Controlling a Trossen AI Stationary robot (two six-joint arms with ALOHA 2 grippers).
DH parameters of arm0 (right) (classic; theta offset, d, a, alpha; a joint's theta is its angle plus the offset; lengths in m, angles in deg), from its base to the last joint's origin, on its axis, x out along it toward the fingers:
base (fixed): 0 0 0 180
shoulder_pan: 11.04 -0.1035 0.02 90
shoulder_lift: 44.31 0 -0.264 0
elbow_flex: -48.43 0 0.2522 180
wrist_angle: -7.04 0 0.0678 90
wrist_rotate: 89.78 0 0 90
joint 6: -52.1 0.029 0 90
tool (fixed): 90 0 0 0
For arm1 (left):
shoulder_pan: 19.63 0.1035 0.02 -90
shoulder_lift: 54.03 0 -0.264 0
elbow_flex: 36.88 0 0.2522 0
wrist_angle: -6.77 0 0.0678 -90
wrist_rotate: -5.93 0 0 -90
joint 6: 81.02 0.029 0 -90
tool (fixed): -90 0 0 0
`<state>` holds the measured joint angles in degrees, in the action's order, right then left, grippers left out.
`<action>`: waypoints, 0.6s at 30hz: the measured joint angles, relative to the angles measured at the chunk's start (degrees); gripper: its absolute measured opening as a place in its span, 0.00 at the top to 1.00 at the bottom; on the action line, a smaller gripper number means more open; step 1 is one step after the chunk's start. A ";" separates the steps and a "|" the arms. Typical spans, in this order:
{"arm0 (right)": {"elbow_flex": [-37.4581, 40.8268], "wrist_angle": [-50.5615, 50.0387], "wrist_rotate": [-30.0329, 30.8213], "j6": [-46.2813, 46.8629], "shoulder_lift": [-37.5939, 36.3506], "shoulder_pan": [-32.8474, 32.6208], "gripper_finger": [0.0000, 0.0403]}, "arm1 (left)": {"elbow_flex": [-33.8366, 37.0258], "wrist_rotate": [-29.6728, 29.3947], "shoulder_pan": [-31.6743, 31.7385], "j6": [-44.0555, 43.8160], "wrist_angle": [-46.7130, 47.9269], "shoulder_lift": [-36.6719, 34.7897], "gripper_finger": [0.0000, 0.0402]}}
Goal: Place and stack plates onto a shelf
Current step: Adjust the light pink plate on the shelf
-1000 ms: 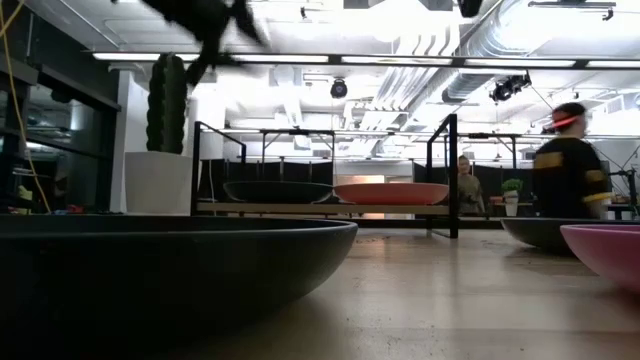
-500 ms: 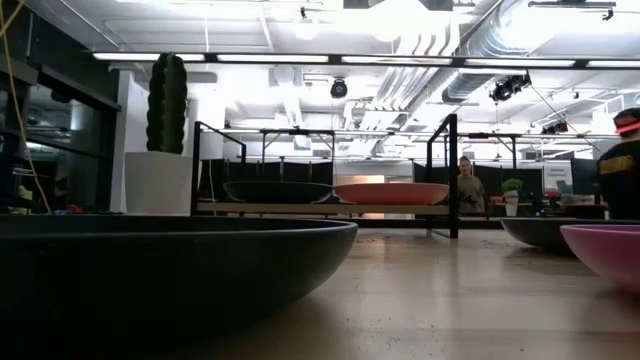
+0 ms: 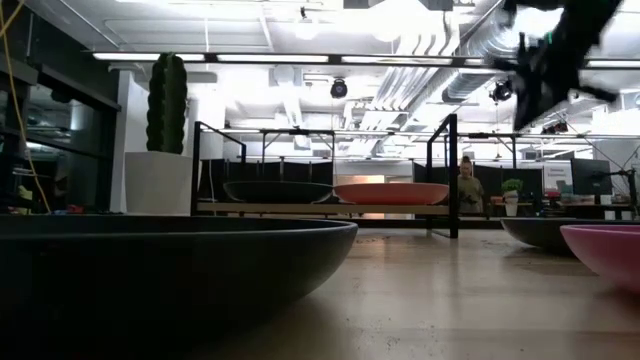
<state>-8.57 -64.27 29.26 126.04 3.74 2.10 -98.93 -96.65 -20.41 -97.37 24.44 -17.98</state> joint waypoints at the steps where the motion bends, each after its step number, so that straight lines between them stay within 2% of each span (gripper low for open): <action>1: 3.88 3.26 -2.74 0.75 -1.22 1.44 1.00 | 0.00 0.00 0.00 0.06 -0.01 -0.02 1.00; 6: 19.97 28.26 -13.15 1.82 -9.65 9.68 1.00 | 0.00 0.00 0.00 0.14 -0.01 -0.06 1.00; 9: 26.69 42.53 -16.36 4.18 -12.02 14.82 1.00 | 0.00 0.00 0.00 0.13 -0.05 -0.08 1.00; 12: 31.30 51.59 -17.60 6.95 -10.69 17.99 1.00 | 0.00 0.00 0.00 0.10 -0.20 -0.06 1.00; 18: 34.88 61.62 -17.65 9.21 -3.79 19.74 1.00 | 0.00 -0.64 0.00 0.04 -0.24 0.36 1.00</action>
<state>26.31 -2.65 11.61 135.24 -0.05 21.84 -98.93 -97.30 -20.41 -97.33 24.20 -17.62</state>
